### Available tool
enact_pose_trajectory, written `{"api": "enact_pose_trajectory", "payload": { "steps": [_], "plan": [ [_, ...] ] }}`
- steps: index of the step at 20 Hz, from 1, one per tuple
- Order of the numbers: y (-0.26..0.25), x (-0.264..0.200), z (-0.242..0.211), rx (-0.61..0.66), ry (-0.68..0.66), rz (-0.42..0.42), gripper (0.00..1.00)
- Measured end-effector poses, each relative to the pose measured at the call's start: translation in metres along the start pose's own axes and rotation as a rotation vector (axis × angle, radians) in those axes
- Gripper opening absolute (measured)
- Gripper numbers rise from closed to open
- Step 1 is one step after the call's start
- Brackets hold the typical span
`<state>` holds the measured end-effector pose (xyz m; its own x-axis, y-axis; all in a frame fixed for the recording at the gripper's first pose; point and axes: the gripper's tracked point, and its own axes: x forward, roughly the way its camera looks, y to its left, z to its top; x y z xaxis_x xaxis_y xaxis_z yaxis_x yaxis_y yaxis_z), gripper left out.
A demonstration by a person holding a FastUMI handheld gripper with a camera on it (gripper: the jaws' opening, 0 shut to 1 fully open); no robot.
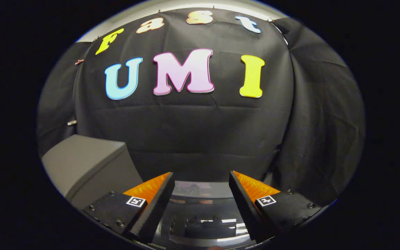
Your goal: Put the clothes into the washing machine and then close the washing machine lid.
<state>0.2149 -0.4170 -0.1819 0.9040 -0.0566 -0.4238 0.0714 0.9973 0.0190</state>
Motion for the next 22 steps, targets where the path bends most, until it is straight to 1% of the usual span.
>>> {"api": "enact_pose_trajectory", "payload": {
  "steps": [5,8,9,12,15,19,22],
  "plan": [
    [0.032,-0.034,0.088,0.008,-0.187,0.008,0.99],
    [0.055,-0.068,0.115,0.017,-0.242,0.023,0.99],
    [0.066,-0.079,0.118,0.027,-0.24,0.041,0.99],
    [0.086,-0.104,0.121,0.048,-0.207,0.054,0.99],
    [0.11,-0.127,0.136,0.087,-0.221,0.08,1.0],
    [0.139,-0.149,0.141,0.065,-0.249,0.108,0.99],
    [0.154,-0.158,0.137,0.06,-0.246,0.121,0.99]
  ]
}}
